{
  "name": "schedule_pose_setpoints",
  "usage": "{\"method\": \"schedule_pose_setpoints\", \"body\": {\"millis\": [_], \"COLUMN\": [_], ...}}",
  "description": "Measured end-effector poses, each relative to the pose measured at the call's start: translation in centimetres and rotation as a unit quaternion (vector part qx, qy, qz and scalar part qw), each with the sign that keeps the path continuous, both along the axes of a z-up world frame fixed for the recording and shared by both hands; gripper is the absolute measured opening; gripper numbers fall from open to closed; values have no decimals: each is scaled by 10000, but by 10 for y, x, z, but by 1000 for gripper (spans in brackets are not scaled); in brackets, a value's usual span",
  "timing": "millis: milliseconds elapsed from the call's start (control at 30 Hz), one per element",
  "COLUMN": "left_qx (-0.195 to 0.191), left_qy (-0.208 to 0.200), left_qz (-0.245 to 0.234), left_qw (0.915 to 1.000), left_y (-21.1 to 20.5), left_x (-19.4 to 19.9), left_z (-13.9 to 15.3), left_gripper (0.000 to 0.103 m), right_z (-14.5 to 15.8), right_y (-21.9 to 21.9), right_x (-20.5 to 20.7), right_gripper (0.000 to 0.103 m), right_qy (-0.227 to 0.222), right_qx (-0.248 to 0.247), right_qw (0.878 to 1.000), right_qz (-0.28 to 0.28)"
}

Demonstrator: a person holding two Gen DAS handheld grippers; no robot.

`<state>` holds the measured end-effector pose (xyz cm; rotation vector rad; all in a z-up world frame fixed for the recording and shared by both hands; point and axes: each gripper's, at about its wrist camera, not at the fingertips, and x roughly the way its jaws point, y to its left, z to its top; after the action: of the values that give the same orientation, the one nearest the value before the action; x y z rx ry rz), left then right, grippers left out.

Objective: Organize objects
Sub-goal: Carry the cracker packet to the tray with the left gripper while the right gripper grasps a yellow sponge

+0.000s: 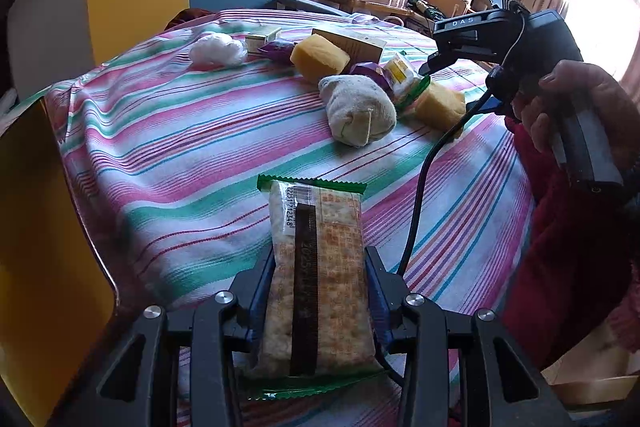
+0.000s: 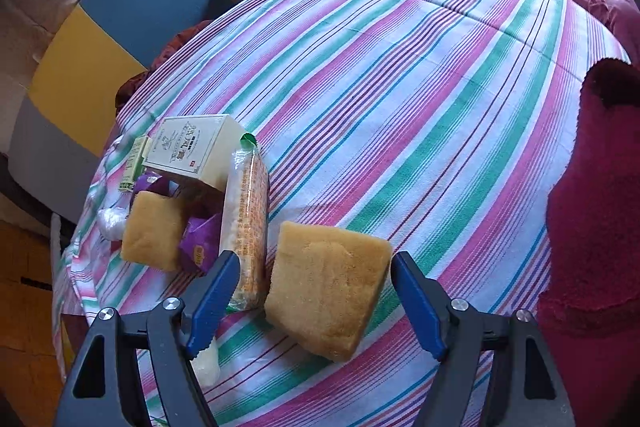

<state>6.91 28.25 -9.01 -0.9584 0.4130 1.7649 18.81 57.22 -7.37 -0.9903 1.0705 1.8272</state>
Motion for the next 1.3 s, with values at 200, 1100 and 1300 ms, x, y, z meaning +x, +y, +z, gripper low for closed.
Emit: {"method": "schedule_pose_setpoints", "body": {"millis": [200,1100,1300], "left_qx": [-4,476,660], "left_qy": [29,150,80], "left_qz": [5,321,1109], "left_qw": [10000,9982,9916], "left_y": [1,-24,-67], "left_x": [0,-2,-30], "left_z": [0,51,75], "left_gripper": [43,38,38], "right_z": [2,-1,1], "right_y": [0,-1,-5], "right_x": [1,-4,-5], "right_gripper": [69,55,55], "right_qy": [-22,-224,-191], "right_qx": [-73,43,97], "right_qw": [9999,9989,9985], "right_qz": [-147,412,496]}}
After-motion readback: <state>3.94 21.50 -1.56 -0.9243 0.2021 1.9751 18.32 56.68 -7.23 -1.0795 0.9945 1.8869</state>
